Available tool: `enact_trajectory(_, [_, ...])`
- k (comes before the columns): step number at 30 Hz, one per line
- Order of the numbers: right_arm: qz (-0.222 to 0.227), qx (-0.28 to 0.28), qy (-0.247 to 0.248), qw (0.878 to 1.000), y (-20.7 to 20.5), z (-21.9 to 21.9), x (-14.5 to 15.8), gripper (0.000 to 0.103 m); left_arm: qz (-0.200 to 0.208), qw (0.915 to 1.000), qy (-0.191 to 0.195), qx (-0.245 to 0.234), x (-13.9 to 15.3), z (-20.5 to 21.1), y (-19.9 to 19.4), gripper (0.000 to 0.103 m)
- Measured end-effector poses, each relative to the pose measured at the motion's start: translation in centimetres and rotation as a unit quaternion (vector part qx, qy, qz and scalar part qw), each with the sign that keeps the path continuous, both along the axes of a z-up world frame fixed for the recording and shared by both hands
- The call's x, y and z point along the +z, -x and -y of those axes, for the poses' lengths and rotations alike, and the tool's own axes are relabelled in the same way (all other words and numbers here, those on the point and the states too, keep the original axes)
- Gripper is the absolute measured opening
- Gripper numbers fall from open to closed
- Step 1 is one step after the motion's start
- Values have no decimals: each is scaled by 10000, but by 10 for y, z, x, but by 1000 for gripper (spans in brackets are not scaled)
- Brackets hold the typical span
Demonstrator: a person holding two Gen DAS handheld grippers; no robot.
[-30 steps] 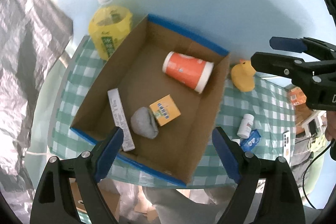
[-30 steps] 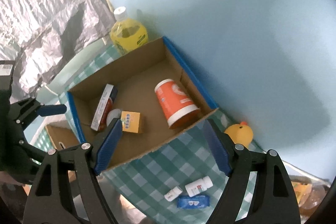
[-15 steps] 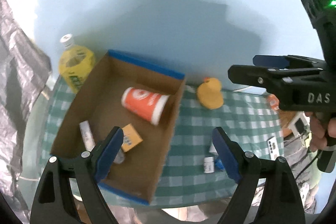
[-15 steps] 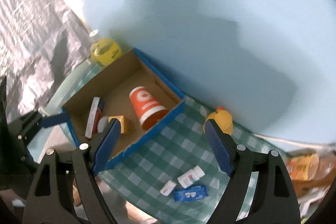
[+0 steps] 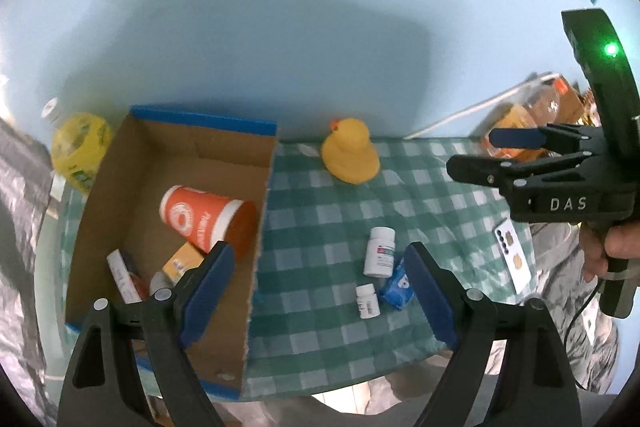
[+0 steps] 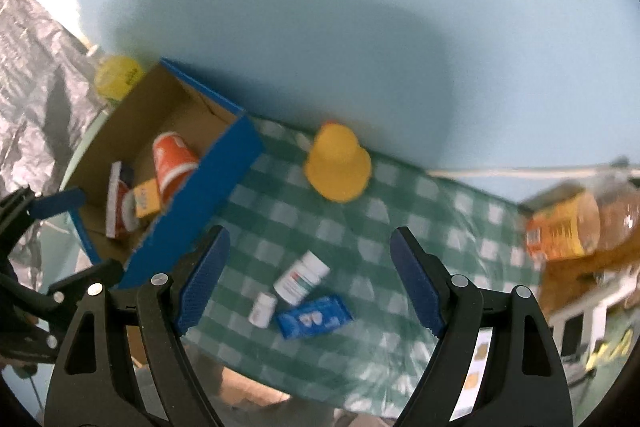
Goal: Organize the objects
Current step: 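Move both tools back over the table toward the blue wipes and bottles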
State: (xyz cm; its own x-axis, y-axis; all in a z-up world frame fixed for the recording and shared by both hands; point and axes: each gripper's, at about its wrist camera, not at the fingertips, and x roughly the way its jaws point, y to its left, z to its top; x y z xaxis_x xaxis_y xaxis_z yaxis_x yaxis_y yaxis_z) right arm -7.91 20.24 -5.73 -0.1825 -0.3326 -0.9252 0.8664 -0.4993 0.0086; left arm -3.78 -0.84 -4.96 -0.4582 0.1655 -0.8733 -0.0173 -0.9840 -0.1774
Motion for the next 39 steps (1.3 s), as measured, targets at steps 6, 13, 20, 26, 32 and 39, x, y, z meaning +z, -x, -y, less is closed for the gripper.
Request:
enact_trajectory(6, [83, -365, -166, 9992, 7, -27, -15, 82, 98, 9995, -13, -288, -8, -22, 10, 88])
enact_trajectory(13, [270, -799, -249, 9961, 13, -52, -30, 83, 227, 9982, -13, -560, -18, -42, 18, 88])
enact_trajectory(20, [492, -1082, -533, 9915, 17, -67, -61, 83, 411, 9968, 67, -682, -35, -49, 19, 88])
enact_trajectory(26, [896, -1154, -905, 9851, 15, -71, -105, 83, 659, 9951, 148, -722, -56, -56, 16, 88])
enact_trajectory(32, [1344, -1372, -1139, 9748, 20, -74, -143, 83, 909, 9926, 197, -777, -79, -65, 13, 88])
enact_trajectory(39, [1775, -1787, -1139, 9610, 33, -71, -169, 83, 1091, 9900, 260, -852, -100, -68, 5, 88])
